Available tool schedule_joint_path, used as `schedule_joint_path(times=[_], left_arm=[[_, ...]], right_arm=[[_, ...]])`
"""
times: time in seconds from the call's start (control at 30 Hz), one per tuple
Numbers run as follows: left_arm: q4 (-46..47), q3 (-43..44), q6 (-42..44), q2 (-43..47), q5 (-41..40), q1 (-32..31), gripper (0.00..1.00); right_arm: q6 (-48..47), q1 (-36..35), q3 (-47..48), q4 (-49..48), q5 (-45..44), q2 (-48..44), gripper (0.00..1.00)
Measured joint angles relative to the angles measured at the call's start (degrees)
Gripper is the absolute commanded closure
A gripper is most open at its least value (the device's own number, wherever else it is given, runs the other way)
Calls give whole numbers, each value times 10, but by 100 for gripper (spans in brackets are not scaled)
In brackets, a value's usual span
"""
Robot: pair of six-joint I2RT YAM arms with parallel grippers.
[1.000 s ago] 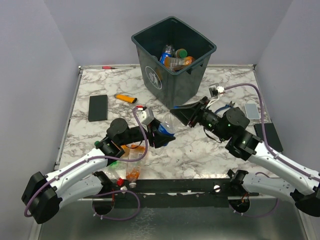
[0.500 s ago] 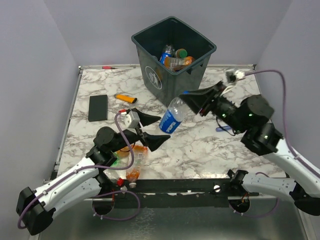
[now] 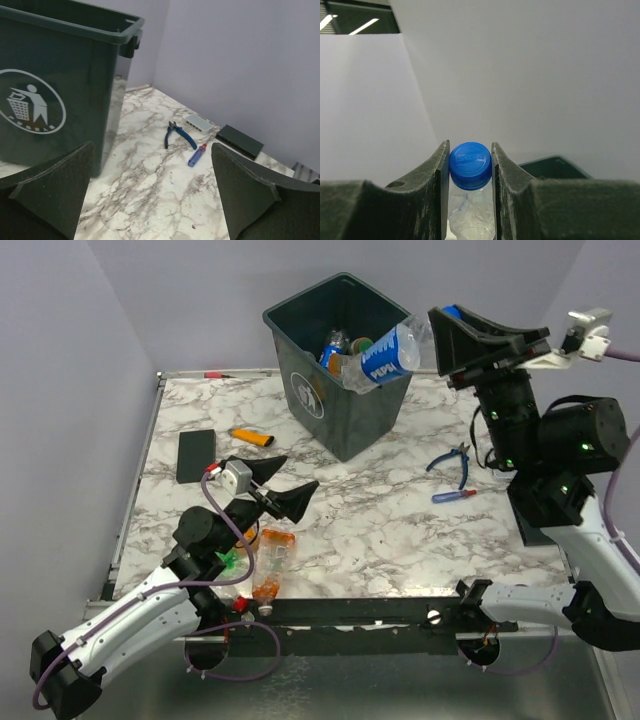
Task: Put the plastic bottles in the bin
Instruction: Place the plastic bottle in the trash bin.
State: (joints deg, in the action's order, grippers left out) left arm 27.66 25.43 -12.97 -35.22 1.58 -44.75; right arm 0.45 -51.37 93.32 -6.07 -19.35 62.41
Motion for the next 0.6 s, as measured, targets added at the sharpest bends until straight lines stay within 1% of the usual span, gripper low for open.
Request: schedule_joint_path(times=[0.1, 0.2, 0.3, 0.43, 0.6], left_arm=[[-1, -4, 7, 10, -35, 0, 1], [-4, -6, 13, 19, -69, 0, 1], [-11, -6, 17, 28, -111, 0, 1], [-36, -6, 24, 49, -179, 0, 1], [-51, -6, 33, 64, -240, 0, 1]], right_arm=[[-56, 2, 30, -49, -39, 54, 100], [-81, 29, 88, -65, -50, 132, 100], [-79, 76, 116, -69, -51, 196, 100], [-70, 132, 123, -78, -53, 260, 100], [-60, 178, 224, -66, -61, 378, 99]])
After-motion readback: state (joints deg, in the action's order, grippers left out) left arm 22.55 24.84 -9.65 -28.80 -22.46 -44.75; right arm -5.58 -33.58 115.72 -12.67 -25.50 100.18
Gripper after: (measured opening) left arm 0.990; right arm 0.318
